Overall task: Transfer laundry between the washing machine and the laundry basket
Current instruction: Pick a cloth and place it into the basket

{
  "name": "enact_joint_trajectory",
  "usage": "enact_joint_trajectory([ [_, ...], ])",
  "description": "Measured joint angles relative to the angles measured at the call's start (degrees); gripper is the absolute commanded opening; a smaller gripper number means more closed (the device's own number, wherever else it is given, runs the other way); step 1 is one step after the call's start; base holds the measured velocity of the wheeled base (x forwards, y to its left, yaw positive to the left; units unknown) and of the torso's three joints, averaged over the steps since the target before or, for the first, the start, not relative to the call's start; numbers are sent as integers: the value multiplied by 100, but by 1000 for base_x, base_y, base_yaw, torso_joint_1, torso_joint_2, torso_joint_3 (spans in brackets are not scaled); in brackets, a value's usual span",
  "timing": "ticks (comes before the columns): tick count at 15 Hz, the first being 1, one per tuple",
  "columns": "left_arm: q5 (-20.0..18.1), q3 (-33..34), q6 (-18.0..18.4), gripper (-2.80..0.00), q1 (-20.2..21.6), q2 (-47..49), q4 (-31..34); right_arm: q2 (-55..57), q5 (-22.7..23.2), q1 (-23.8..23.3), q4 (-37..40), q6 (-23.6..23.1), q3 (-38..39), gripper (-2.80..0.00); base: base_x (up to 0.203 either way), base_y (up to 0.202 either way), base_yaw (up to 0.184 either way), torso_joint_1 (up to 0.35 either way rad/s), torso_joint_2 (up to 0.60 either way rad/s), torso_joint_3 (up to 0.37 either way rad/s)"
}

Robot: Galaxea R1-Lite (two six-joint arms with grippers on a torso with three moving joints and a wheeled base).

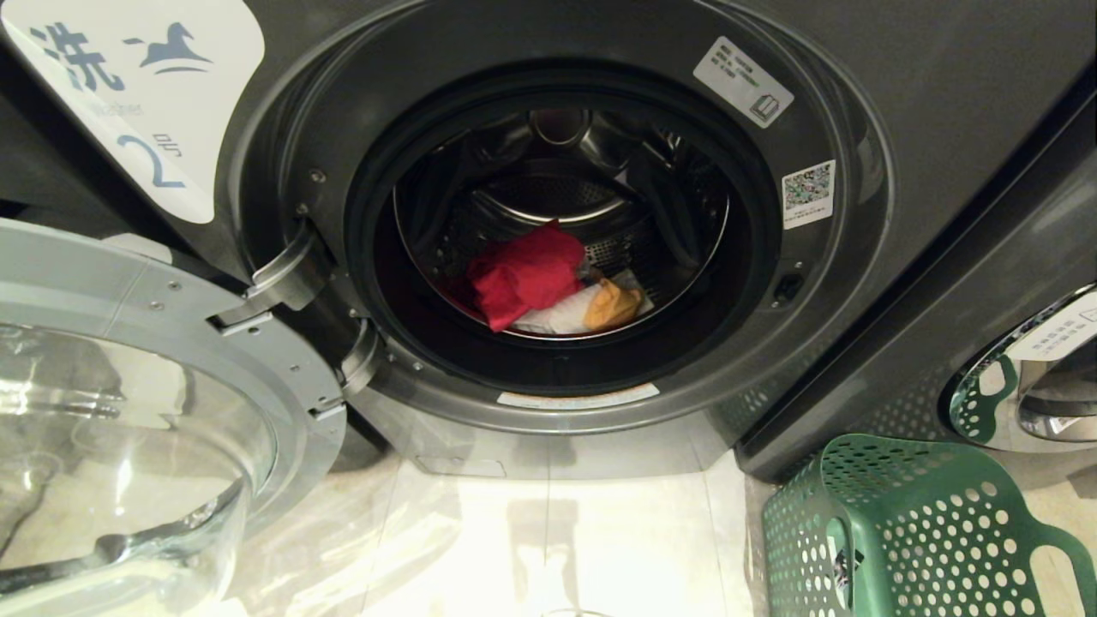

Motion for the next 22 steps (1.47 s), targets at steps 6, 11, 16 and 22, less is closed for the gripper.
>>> enact_joint_trajectory([
  [6, 0, 0, 36, -280, 0, 0, -5, 2, -46, 0, -6, 190, 0, -280, 0, 0, 0, 0, 0, 0],
  [11, -2, -11, 38, -280, -2, 0, 0, 4, -59, -3, -11, 235, 0, -280, -1, 76, 1, 3, 1, 2],
  [16, 0, 0, 29, -280, -2, 0, -5, 6, -57, -2, -11, 233, 0, -280, 0, 151, -2, 2, 4, 3],
  [22, 0, 0, 28, -280, 2, 0, -11, 9, -57, -1, -12, 242, 0, -280, 0, 0, 0, 0, 0, 0],
])
